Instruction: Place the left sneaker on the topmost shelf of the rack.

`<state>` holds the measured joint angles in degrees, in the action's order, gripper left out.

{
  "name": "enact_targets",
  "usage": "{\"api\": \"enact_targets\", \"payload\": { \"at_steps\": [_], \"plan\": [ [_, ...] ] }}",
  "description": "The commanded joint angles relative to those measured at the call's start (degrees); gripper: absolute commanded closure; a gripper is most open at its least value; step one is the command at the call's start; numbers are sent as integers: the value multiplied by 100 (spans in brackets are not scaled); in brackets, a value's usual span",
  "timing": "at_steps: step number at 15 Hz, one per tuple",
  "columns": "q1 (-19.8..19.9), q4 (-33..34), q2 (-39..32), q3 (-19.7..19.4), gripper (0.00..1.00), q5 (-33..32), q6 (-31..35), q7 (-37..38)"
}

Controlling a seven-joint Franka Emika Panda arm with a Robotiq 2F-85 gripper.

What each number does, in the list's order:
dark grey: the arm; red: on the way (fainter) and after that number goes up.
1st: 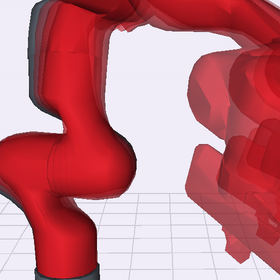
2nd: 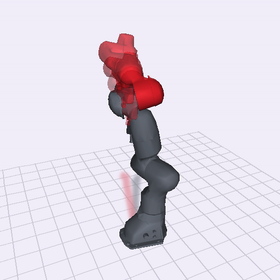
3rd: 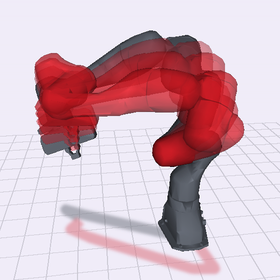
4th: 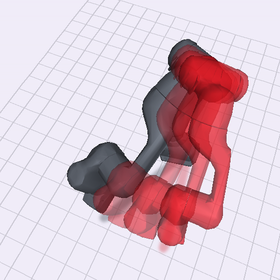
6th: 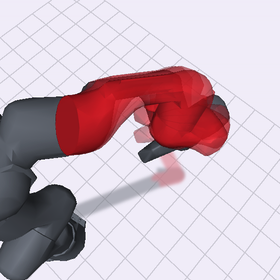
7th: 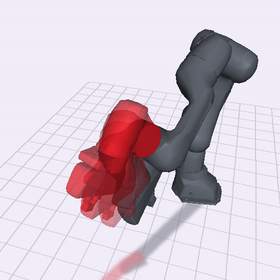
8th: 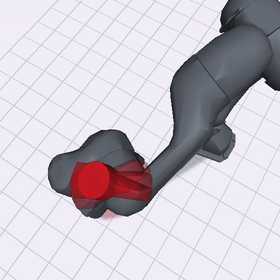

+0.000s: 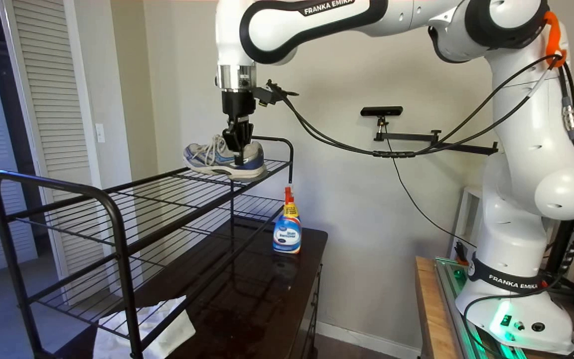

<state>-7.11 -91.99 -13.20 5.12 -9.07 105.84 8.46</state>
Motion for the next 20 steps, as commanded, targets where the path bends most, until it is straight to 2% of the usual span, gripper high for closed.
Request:
{"api": "enact_targets", "payload": {
  "at_steps": [1,7,15,20],
  "plan": [
    [-33,904,-471,25,97,262,-573,-143],
    [192,1299,-692,56,97,944,-406,-1219],
    [244,1584,-986,-64,97,893,-390,-1168],
    [302,1724,-1118,-70,97,848,-406,-1572]
  ]
}}
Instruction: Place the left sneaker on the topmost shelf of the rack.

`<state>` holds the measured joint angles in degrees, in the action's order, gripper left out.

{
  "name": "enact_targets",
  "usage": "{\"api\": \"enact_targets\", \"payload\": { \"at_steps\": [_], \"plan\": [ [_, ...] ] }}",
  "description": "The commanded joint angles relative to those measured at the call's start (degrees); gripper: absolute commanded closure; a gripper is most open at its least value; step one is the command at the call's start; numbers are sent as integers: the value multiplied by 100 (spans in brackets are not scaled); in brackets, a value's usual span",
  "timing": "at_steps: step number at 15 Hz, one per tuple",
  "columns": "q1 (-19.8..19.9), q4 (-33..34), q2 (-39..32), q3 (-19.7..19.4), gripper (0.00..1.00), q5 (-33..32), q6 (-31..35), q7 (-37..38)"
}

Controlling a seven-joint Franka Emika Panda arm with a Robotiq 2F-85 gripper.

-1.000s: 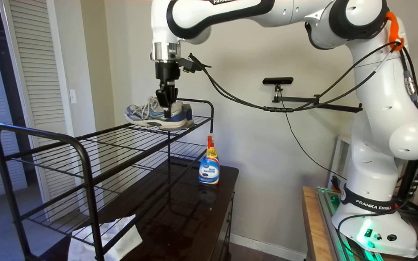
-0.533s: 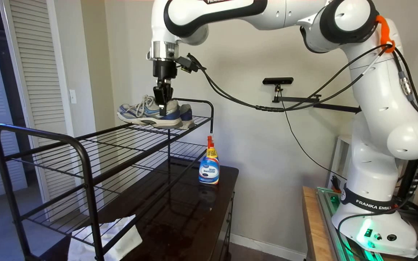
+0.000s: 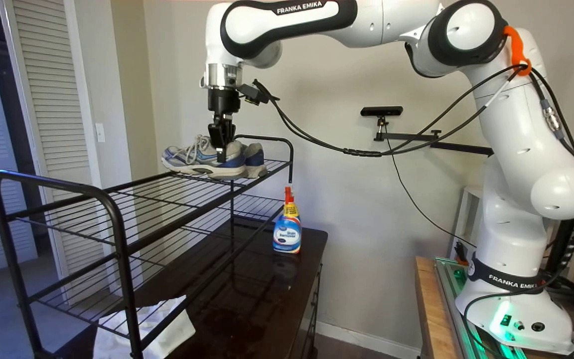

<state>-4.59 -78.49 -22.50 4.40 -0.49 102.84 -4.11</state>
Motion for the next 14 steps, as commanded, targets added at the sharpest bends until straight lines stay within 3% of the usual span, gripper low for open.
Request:
{"api": "enact_targets", "payload": {
  "at_steps": [1,5,14],
  "plan": [
    [84,368,-187,9,97,21,-52,-458],
    [172,444,-262,6,97,43,2,-790],
    [184,385,-409,-33,97,-15,49,-736]
  ]
}}
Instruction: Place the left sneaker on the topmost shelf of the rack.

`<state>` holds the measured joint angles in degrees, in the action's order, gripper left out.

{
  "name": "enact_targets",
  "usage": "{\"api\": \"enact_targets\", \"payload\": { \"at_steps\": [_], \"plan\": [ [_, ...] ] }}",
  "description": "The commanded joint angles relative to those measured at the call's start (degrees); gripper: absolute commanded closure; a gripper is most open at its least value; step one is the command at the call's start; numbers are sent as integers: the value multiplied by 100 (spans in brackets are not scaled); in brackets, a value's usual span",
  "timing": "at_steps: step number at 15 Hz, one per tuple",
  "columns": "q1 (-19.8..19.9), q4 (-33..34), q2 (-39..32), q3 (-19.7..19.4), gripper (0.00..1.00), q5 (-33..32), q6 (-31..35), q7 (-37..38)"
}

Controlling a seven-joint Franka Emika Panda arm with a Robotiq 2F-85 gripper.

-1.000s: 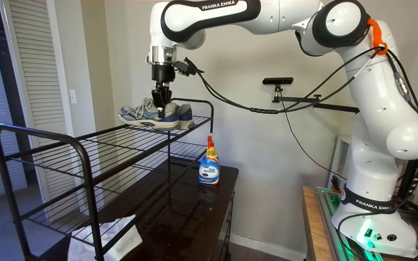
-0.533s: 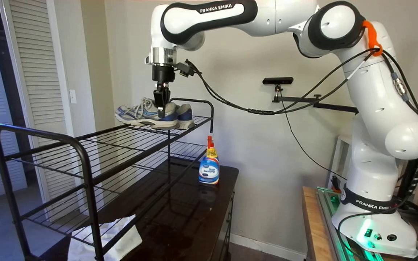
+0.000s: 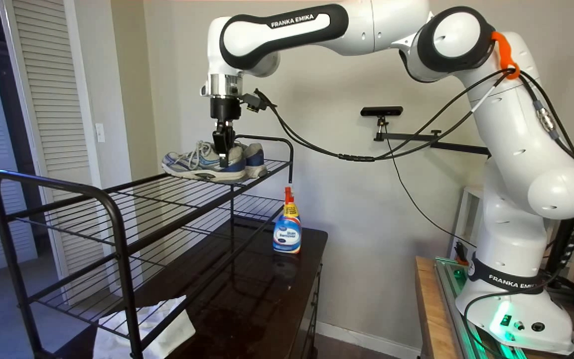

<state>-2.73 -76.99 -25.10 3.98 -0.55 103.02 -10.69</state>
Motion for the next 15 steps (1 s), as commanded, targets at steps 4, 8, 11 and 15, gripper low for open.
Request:
{"api": "enact_targets", "payload": {
  "at_steps": [4,8,11,15],
  "plan": [
    [-38,251,-173,2,55,-51,51,-7],
    [-144,308,-22,-15,27,-184,160,145],
    [-284,433,112,-52,7,-322,220,456],
    [-600,244,546,-104,0,-1073,504,832]
  ]
}}
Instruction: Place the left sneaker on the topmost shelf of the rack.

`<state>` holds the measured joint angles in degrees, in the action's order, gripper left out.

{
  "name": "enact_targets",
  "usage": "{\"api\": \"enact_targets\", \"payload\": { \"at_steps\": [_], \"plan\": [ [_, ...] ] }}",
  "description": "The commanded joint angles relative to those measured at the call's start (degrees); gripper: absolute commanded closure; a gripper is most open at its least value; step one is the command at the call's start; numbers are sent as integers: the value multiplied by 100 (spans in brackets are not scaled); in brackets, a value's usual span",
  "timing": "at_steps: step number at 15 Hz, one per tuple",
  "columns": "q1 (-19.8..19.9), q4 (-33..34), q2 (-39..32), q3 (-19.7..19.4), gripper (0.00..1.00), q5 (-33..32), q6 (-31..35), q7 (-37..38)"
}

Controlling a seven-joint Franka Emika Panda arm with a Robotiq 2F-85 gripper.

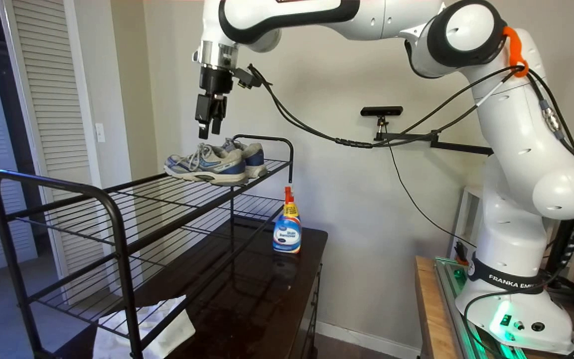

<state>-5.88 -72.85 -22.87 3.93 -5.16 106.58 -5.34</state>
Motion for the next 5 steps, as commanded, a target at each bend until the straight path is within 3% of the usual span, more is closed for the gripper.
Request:
{"api": "enact_targets", "payload": {
  "at_steps": [1,5],
  "plan": [
    [-281,-258,456,-18,0,-666,154,75],
    [-252,-45,350,30,0,-447,86,91]
  ]
}}
